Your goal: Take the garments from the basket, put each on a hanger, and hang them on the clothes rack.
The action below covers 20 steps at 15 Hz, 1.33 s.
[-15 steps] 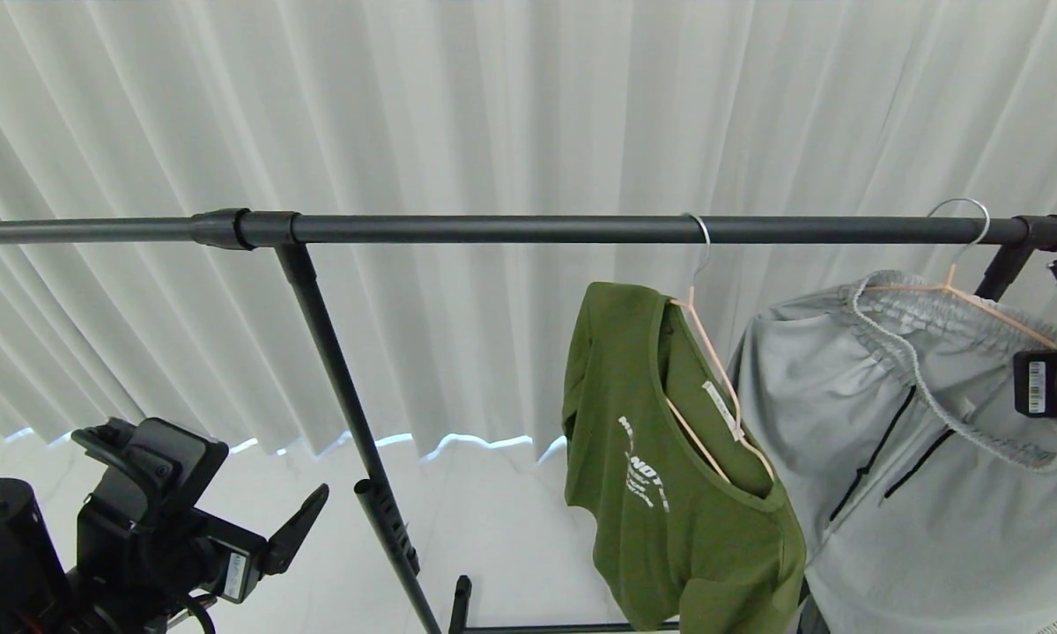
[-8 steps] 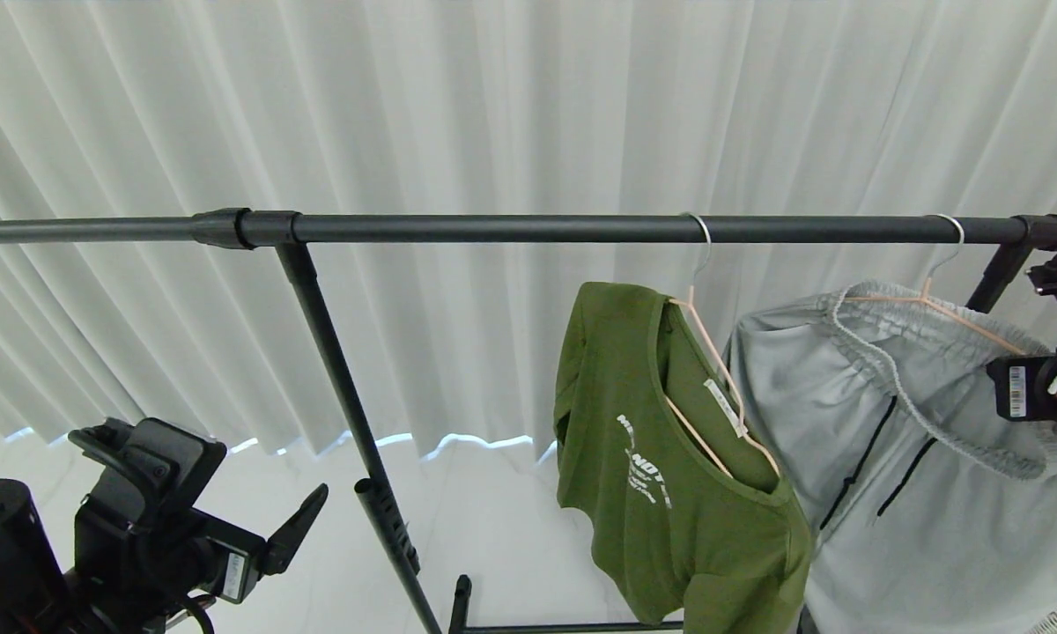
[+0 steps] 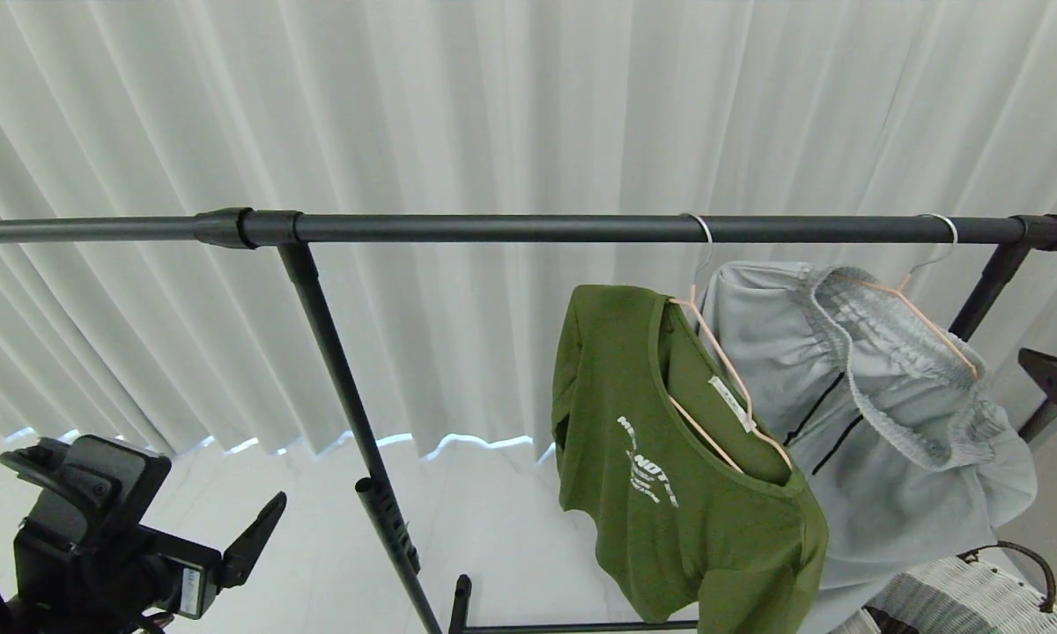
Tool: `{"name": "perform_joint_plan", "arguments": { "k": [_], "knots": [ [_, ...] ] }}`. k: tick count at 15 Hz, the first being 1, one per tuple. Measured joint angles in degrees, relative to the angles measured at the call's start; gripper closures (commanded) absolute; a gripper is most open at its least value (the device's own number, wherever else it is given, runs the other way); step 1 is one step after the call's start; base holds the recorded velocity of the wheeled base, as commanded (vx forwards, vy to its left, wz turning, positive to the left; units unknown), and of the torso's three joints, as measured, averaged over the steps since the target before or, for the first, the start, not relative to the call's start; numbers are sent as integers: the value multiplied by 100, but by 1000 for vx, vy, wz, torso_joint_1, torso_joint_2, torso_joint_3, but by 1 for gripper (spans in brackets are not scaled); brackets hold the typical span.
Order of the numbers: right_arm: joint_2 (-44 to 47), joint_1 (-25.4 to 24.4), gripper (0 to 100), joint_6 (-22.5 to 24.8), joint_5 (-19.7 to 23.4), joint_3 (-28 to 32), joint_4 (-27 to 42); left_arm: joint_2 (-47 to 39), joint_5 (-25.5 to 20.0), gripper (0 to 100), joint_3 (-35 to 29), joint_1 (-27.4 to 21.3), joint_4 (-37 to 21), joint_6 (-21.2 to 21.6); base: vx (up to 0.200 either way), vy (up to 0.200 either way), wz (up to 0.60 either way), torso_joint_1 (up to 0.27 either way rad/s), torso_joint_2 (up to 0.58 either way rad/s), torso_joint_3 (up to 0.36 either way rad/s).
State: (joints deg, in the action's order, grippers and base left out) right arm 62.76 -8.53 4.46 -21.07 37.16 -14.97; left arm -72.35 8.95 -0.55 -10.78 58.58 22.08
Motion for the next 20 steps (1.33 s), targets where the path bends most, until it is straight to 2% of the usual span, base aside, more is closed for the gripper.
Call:
{"name": "perform_joint_plan", "arguments": {
  "k": [5, 8, 10, 12, 14, 16, 18, 19, 20],
  "knots": [
    [-1830, -17, 0, 402, 177, -948, 149, 629, 16, 0, 41, 894, -41, -2, 0, 0, 0, 0, 0, 0],
    [-2949, -17, 0, 536, 194, -1252, 1096, 1307, 115, 0, 45, 1458, -479, 1, 0, 0, 0, 0, 0, 0],
    [-3683, -12, 0, 558, 161, -1321, 2076, 1882, 150, 0, 48, 1620, -1218, 0, 0, 0, 0, 0, 0, 0],
    [-4432, 105, 0, 563, -61, -1331, 3610, 2734, 161, 0, 50, 1670, -2332, 0, 0, 0, 0, 0, 0, 0],
    [-5077, 490, 0, 552, -230, -1276, 4507, 3724, 165, 0, 45, 1694, -3477, 0, 0, 0, 0, 0, 0, 0],
    [-5491, 969, 0, 484, -272, -1250, 4940, 4818, 172, 0, 37, 1705, -4561, -2, 0, 0, 0, 0, 0, 0],
    [-5698, 1101, 0, 379, -239, -1357, 4909, 5769, 180, 0, 0, 1721, -5525, -100, 0, 0, 0, 0, 0, 0],
    [-5753, 1118, 0, 267, -202, -1549, 4584, 6067, 229, 0, -16, 1721, -5664, -377, 0, 0, 0, 0, 0, 0],
    [-5791, 1129, 0, 177, -178, -1872, 3927, 6273, 383, 0, -20, 1723, -5675, -547, 0, 0, 0, 0, 0, 0]
  ]
}}
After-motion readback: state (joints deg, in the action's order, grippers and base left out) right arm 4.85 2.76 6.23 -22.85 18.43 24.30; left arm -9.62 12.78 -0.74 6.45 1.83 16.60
